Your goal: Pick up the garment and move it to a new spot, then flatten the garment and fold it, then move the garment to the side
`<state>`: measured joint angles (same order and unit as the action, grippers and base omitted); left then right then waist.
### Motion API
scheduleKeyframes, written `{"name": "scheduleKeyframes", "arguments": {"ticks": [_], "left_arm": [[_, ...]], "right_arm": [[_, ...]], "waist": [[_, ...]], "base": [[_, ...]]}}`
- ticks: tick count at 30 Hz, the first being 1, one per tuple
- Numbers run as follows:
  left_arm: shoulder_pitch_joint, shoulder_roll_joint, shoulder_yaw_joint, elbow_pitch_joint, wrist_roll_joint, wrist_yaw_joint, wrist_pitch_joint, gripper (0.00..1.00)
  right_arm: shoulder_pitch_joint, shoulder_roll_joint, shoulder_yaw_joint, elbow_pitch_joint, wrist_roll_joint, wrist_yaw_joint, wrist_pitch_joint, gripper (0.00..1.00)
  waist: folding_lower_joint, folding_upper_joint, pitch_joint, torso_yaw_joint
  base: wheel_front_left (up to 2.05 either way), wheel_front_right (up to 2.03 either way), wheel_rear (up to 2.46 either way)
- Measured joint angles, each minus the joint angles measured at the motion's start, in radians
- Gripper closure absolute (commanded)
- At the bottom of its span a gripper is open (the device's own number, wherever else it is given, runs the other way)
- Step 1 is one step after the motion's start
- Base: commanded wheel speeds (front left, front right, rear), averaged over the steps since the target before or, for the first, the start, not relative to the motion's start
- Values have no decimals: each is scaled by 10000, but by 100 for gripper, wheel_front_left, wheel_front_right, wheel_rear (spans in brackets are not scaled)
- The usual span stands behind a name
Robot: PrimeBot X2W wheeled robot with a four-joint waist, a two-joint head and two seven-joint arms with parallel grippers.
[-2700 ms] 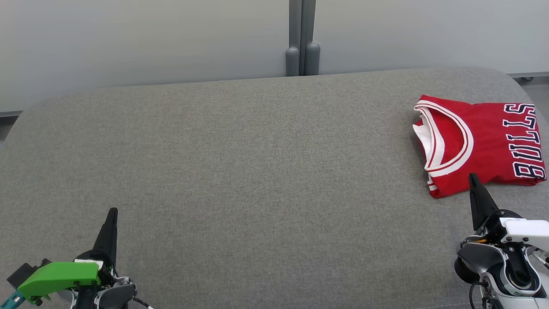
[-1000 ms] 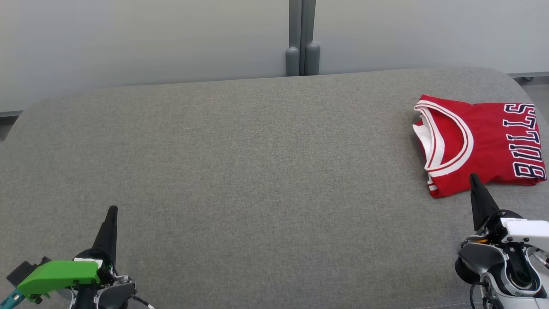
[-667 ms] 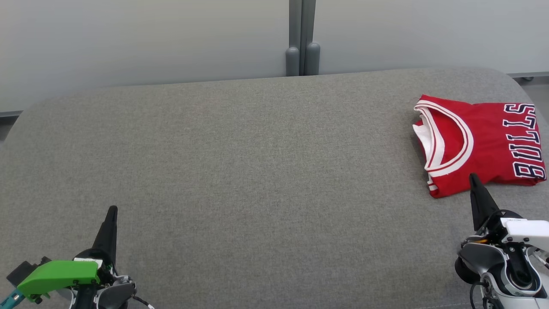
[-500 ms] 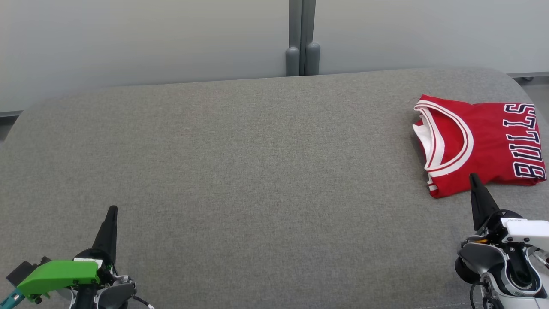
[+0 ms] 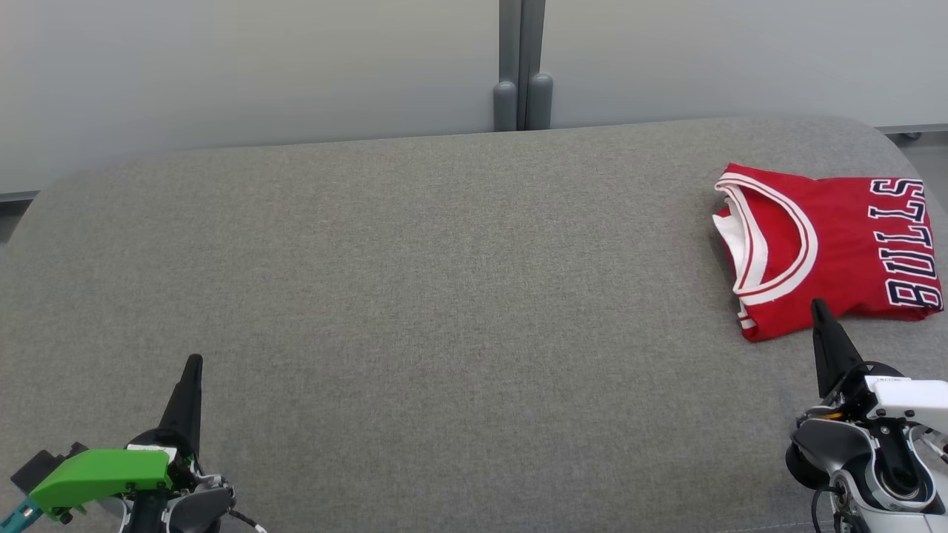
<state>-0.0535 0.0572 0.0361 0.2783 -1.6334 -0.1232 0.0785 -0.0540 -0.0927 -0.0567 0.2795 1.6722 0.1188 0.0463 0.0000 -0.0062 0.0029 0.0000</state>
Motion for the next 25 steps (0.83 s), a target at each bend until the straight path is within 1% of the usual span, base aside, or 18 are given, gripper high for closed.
{"name": "scheduleKeyframes", "arguments": {"ticks": [25], "left_arm": [[-1,-4,10,-8,0,0,0,100]], "right_arm": [[0,8,-23,-12,-6,33,2,100]], "waist": [[0,0,1,0]], "base": [[0,0,0]]}}
